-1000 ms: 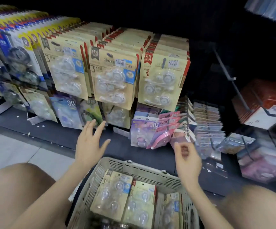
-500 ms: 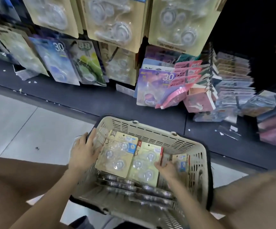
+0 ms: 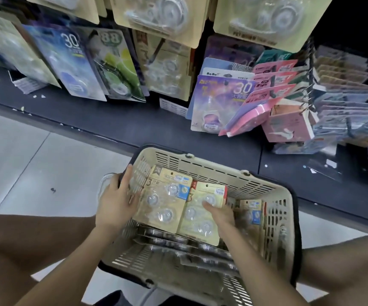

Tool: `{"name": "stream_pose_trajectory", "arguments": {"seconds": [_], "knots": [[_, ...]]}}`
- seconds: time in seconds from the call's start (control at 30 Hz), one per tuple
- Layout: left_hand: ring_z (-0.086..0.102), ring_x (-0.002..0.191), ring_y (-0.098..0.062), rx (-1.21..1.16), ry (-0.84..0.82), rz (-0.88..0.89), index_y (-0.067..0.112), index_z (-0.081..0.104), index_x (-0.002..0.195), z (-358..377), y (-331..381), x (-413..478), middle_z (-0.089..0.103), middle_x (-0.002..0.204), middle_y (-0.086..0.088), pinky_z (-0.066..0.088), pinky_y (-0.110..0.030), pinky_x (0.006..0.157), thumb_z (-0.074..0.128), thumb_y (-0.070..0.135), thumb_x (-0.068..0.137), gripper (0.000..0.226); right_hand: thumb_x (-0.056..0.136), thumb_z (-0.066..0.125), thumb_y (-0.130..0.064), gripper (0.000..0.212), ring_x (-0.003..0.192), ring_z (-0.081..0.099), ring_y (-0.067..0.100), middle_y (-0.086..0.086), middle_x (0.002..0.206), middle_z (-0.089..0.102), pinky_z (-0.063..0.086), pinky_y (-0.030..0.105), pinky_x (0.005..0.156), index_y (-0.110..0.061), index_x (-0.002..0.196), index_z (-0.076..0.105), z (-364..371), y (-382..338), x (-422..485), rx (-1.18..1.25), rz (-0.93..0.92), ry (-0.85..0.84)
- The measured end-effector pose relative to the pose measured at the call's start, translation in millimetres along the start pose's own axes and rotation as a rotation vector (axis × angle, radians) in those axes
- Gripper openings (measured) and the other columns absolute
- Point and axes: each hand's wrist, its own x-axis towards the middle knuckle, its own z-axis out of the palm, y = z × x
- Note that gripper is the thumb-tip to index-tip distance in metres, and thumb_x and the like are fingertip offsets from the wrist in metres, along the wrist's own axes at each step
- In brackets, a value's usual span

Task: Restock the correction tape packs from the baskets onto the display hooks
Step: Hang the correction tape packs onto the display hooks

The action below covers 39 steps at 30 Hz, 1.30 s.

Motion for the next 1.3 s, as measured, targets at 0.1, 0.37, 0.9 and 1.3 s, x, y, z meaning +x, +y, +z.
{"name": "stream_pose_trajectory", "arguments": {"seconds": [0.1, 0.37, 0.9, 1.3], "knots": [[0.062, 0.078, -0.038, 0.008, -0.002, -0.006, 0.009, 0.033, 0.151, 0.0, 1.0, -0.6, 0.057, 0.117, -0.024, 0.052, -0.039, 0.060, 0.076, 0.019, 0.082, 0.081, 0.078, 0.083, -0.015, 0.042, 0.104, 0.064, 0.028, 0.009, 0.117, 0.068, 0.048, 0.034, 0.087, -0.008, 0.115, 0.064, -0.4, 2.1, 0.2, 0.115, -0.029, -0.062], [0.060, 0.076, -0.037, 0.017, 0.025, -0.015, 0.011, 0.032, 0.152, 0.8, 0.7, 0.1, 0.055, 0.117, -0.024, 0.049, -0.038, 0.061, 0.074, 0.021, 0.083, 0.082, 0.076, 0.079, 0.004, 0.032, 0.087, 0.066, 0.017, 0.003, 0.098, 0.070, 0.051, 0.030, 0.072, -0.018, 0.094, 0.064, -39.1, -6.8, -6.9, 0.205, -0.170, -0.139], [0.053, 0.119, -0.002, -0.639, -0.082, -0.100, 0.033, 0.038, 0.144, -28.1, 77.0, -11.7, 0.051, 0.133, 0.023, 0.042, -0.028, 0.099, 0.071, 0.058, 0.080, 0.076, 0.068, 0.078, -0.007, 0.064, 0.107, 0.068, 0.034, 0.014, 0.120, 0.069, 0.055, 0.051, 0.089, -0.010, 0.127, 0.054, -17.3, -62.1, -72.0, 0.362, -0.264, -0.664], [0.065, 0.085, -0.014, -0.717, 0.151, -0.426, 0.020, 0.054, 0.111, -50.9, 35.7, 13.4, 0.065, 0.092, 0.015, 0.049, -0.030, 0.070, 0.084, 0.023, 0.076, 0.046, 0.090, 0.070, -0.032, 0.038, 0.090, 0.062, 0.020, 0.006, 0.104, 0.064, 0.050, 0.031, 0.080, -0.002, 0.111, 0.060, 42.6, -55.4, -60.7, 0.130, -0.264, -0.273]]}}
